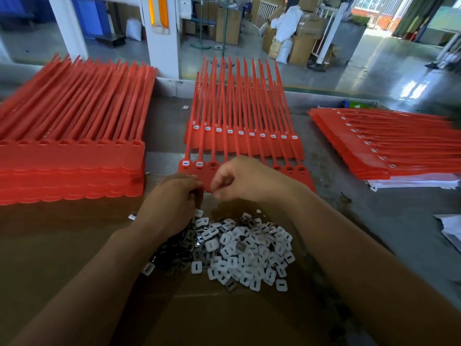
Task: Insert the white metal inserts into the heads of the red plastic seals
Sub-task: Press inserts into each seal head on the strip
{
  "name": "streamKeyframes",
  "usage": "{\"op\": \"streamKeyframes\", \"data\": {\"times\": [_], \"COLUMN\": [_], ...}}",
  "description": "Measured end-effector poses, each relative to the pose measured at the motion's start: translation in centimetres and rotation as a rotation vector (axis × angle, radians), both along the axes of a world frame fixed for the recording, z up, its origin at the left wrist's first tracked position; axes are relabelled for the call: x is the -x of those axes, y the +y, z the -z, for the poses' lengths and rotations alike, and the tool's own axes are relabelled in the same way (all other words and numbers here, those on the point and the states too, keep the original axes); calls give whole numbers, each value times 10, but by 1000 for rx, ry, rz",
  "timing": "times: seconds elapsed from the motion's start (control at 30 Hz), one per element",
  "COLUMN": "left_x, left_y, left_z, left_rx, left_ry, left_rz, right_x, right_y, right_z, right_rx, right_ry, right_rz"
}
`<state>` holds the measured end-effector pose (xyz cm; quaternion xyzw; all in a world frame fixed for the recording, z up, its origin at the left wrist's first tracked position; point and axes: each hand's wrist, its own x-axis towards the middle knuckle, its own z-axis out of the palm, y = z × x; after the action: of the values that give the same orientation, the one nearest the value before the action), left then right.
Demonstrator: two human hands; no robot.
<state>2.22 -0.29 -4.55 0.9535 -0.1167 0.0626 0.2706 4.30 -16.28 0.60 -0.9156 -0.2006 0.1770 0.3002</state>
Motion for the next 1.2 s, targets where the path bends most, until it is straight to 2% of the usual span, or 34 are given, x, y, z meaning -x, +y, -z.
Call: {"op": "streamKeyframes", "data": {"times": [0.13, 0.53, 1.2], "left_x": [-1, -2, -1], "left_y": [-1, -1, 0], "left_z": [0, 2, 1], "left_rx": [-14, -7, -28], "left_ry": [7, -8, -2], "left_rz": [-11, 4, 22], "right_x": [14, 27, 29], "right_y": [-9, 16, 14], "right_z": [-1, 8, 9], "right_rx": [110, 137, 107], "right_ry": [-5, -116, -107], "right_rz": [-80, -93, -77]}}
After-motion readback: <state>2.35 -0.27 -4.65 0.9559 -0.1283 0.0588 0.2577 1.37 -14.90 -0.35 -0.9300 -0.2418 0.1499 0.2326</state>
